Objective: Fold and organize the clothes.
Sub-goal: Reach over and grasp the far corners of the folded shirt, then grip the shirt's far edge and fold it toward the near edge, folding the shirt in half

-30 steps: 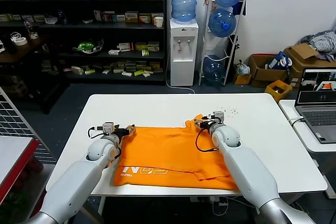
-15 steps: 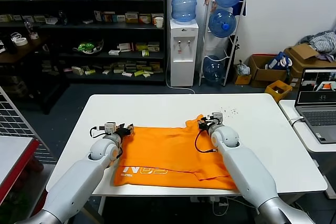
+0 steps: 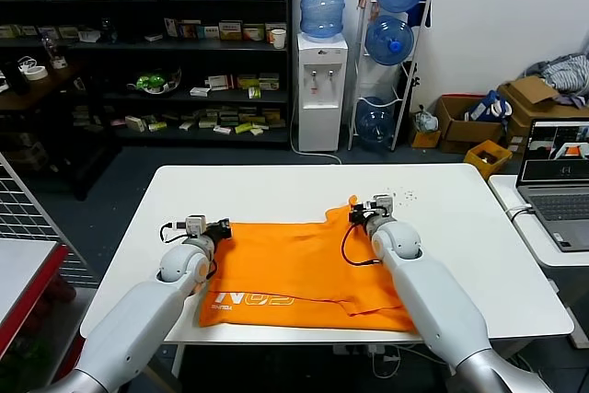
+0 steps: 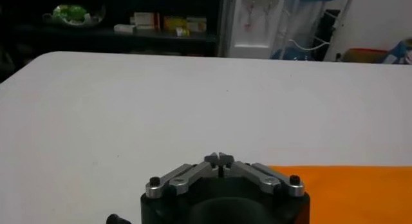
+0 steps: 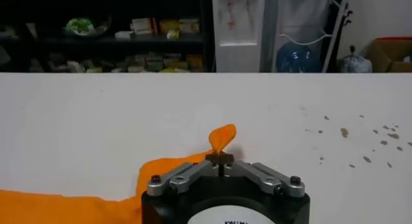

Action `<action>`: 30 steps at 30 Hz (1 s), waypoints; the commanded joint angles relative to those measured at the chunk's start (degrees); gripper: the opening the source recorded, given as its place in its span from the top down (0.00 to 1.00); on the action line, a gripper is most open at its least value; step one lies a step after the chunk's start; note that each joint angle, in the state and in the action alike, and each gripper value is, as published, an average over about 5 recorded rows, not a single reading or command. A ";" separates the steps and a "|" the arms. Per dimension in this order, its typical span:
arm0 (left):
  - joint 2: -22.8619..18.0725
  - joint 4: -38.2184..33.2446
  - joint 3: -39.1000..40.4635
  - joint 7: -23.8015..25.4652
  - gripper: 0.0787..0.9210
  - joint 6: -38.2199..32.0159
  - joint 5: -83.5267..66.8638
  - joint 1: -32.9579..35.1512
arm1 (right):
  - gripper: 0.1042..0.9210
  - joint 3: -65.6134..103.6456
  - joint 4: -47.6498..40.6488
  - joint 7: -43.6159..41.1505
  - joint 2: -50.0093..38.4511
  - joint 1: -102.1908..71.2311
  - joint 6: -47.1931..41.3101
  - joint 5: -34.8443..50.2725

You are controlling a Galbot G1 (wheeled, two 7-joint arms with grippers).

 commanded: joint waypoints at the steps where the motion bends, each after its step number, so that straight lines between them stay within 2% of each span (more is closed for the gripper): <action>1: 0.82 -4.89 -1.79 -0.78 0.98 -0.34 0.08 1.35 | 0.97 0.47 4.16 0.49 -1.06 -1.32 1.69 0.92; 18: 7.41 -26.61 -6.08 -3.94 0.98 -0.04 -0.33 15.50 | 0.97 5.57 29.54 6.71 -13.02 -18.61 -5.43 11.42; 30: 11.43 -36.83 -7.99 -5.11 0.98 -0.40 1.48 24.37 | 0.97 10.30 44.44 9.68 -19.42 -32.80 -6.80 12.58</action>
